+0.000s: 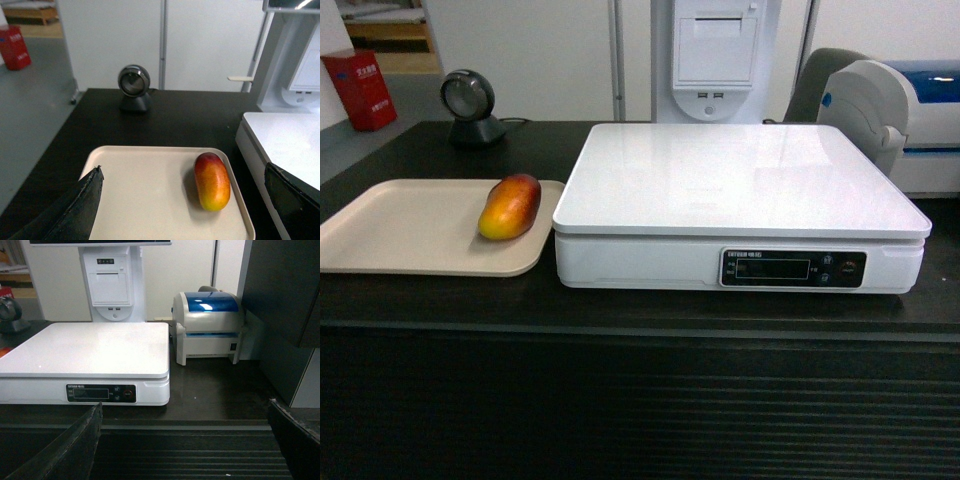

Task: Place dark red mango on scale at checkout

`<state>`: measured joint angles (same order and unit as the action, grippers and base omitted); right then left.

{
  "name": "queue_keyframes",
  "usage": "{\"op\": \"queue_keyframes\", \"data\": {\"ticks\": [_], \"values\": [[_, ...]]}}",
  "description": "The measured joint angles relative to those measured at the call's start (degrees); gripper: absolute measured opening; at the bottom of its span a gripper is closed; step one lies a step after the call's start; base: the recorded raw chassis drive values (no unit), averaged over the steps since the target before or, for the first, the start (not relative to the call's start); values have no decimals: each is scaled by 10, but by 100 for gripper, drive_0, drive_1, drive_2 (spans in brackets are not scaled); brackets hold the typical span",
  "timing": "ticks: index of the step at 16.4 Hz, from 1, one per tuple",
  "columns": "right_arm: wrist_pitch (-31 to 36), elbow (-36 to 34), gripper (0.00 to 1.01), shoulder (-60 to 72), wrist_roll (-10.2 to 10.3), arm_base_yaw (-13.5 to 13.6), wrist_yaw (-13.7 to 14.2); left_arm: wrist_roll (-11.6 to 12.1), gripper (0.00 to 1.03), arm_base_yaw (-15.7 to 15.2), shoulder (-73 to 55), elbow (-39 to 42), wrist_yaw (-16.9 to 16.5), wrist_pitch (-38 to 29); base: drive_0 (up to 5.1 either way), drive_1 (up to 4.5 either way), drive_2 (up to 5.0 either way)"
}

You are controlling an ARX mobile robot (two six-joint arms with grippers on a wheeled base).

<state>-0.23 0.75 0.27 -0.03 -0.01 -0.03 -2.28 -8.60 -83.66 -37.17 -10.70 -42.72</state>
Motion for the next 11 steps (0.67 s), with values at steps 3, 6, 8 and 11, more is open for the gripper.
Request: {"op": "queue_keyframes", "data": {"ticks": [3, 6, 8, 11], "values": [[0, 0, 98, 0, 0, 0, 0, 18, 98, 37, -180, -139, -25, 44, 0, 0, 0], [0, 0, 98, 0, 0, 0, 0, 42, 98, 66, -280, -257, -42, 103, 0, 0, 0], [0, 0, 98, 0, 0, 0, 0, 55, 98, 78, -320, -312, -46, 140, 0, 0, 0], [0, 0, 98, 0, 0, 0, 0, 74, 98, 86, -367, -374, -38, 186, 0, 0, 0]]}}
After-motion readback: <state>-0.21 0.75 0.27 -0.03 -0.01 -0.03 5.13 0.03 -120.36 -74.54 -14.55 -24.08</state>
